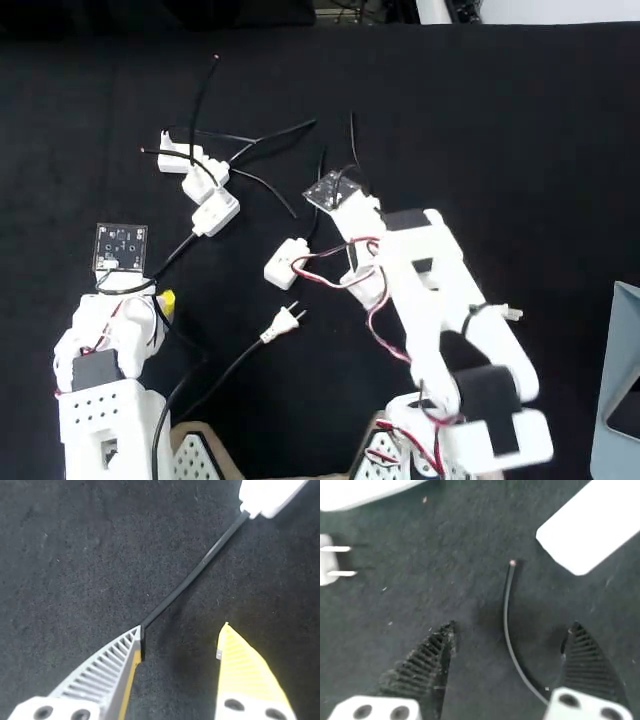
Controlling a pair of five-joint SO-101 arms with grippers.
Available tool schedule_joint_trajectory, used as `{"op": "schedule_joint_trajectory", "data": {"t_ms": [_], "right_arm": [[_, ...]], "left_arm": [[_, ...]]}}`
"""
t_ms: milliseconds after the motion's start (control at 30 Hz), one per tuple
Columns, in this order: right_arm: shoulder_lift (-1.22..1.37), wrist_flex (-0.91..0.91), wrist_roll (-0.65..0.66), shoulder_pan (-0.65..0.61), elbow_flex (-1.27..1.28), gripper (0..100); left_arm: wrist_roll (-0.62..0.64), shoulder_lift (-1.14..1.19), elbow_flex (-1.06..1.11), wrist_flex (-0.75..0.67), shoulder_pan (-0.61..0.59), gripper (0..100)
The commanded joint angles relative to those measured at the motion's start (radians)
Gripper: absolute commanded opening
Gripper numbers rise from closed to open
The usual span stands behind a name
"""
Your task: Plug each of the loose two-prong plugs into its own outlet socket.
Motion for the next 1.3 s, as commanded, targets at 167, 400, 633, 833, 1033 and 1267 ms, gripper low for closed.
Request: {"op": "schedule_joint_trajectory", "data": {"t_ms": [167,400,633,833,1033,1267], "right_arm": [[0.153,-0.147,0.009,0.017,-0.004,21.1],[0.128,-0.17,0.012,0.009,-0.005,1.9],[-0.016,-0.17,0.012,-0.02,-0.002,1.2],[-0.166,-0.178,0.012,-0.1,-0.008,1.1],[-0.231,-0.273,0.005,-0.198,-0.081,1.1],[-0.203,-0.488,-0.074,-0.293,-0.101,1.5]], "left_arm": [[-0.009,-0.011,-0.008,0.008,-0.002,24],[-0.009,-0.011,-0.008,0.008,-0.001,24],[-0.009,-0.011,-0.008,0.008,-0.001,24],[-0.009,-0.011,-0.008,0.008,-0.001,24],[-0.009,-0.011,-0.008,0.008,-0.001,24],[-0.009,-0.011,-0.008,0.008,-0.002,24]]}}
